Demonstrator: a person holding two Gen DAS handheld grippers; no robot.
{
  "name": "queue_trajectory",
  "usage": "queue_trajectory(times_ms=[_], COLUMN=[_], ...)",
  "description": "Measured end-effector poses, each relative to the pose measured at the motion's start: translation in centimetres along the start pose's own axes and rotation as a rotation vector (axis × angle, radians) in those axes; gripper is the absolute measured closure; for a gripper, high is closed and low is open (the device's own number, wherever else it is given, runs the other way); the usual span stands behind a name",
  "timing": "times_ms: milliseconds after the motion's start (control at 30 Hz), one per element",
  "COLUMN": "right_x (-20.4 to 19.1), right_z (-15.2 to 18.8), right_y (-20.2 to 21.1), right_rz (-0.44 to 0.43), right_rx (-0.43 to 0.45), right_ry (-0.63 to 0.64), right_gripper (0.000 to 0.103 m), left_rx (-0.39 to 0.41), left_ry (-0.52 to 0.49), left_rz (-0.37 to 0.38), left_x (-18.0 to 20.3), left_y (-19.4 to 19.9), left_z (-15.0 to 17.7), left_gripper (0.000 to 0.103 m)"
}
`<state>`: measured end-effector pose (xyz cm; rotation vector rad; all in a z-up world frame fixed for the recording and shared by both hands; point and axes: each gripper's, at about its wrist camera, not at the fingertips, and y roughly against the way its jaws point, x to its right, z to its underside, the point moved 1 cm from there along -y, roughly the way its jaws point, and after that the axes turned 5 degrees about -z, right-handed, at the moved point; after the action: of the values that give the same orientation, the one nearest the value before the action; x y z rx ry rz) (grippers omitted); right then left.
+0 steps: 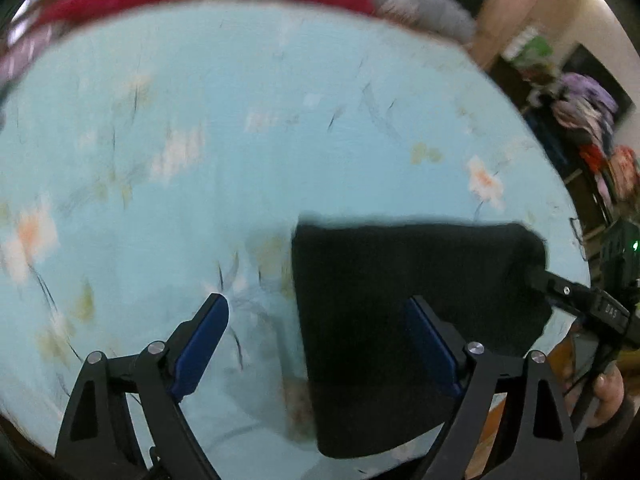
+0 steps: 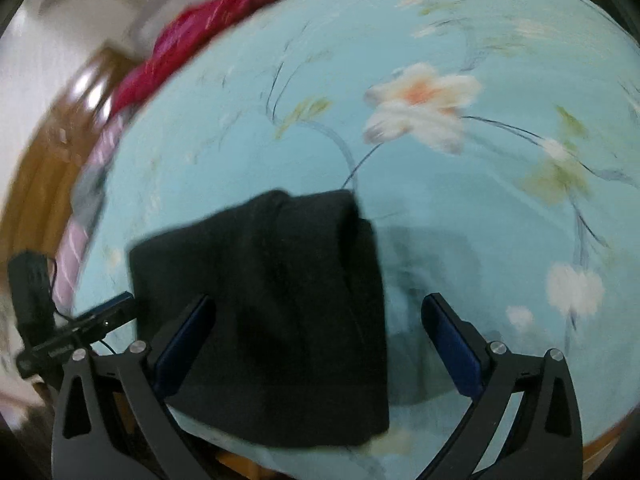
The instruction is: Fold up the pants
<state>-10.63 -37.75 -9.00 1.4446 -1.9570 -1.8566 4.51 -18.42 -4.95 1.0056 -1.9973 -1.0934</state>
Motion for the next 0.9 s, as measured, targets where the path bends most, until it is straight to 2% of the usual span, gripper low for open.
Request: queue_trajectory(times_ms=[67,100,200,233,300,367,433,500,600,667,733,767,800,833,867,900], right_x=[0.8,1.1,2.0,2.4,2.8,2.7,2.0,1.2,0.0,-0.2,0.0,0.3,0.5,0.9,1.5,2.1], right_z=[1.2,1.8,4.0,4.8,6.5,8.4,9.7,10.7,10.7,10.2,9.8,9.5,9.5,9.3,9.2,9.2], right_y=[2.0,2.6,4.0,4.5,5.6,6.3,6.2,5.8,4.5,3.7,3.4,3.1,3.0,2.8,2.7,2.6], right_rz=[-0.038,-0.046,-0.053,-0.062,-0.09,-0.103,-0.112,-0.12,-0.15,-0.162,-0.189,-0.206,-0.201,-0.193,-0.195,-0.212], right_rx=[0.079,0.106,0.184,0.217,0.283,0.336,0.336,0.333,0.321,0.315,0.335,0.342,0.343,0.339,0.337,0.331], right_ry=[-0.059,-0.08,-0.145,-0.175,-0.231,-0.258,-0.257,-0.224,-0.19,-0.195,-0.218,-0.234,-0.246,-0.262,-0.285,-0.313], right_gripper=[0.0,0.0,0.001,0.002,0.003,0.003,0.009,0.017,0.027,0.034,0.036,0.041,0.054,0.068,0.075,0.077], left_rx=[0.035,0.035,0.031,0.038,0.049,0.038,0.01,0.007,-0.057,-0.136,-0.24,-0.276,-0.288,-0.304,-0.322,-0.358], left_ry=[-0.151,-0.274,-0.551,-0.676,-0.834,-0.934,-1.021,-1.076,-1.107,-1.081,-1.02,-0.979,-0.954,-0.925,-0.9,-0.874], left_rz=[0.004,0.003,-0.032,-0.055,-0.067,-0.049,-0.012,-0.022,-0.053,-0.057,-0.015,0.001,0.01,0.029,0.065,0.124], left_x=[2.1,4.1,8.8,10.9,13.5,15.2,16.9,17.9,18.3,18.5,18.0,17.8,17.8,17.7,17.5,17.4], left_y=[0.9,0.8,-0.2,-0.6,-1.1,-1.4,-1.7,-2.3,-4.4,-6.2,-8.0,-8.8,-9.1,-9.3,-9.2,-8.9], left_z=[-1.6,-2.4,-3.2,-3.3,-3.2,-3.3,-3.3,-3.1,-3.5,-3.4,-3.2,-3.2,-3.1,-3.4,-3.7,-3.9], left_gripper=[0.012,0.012,0.012,0.012,0.012,0.012,0.012,0.012,0.012,0.012,0.011,0.011,0.011,0.014,0.036,0.051])
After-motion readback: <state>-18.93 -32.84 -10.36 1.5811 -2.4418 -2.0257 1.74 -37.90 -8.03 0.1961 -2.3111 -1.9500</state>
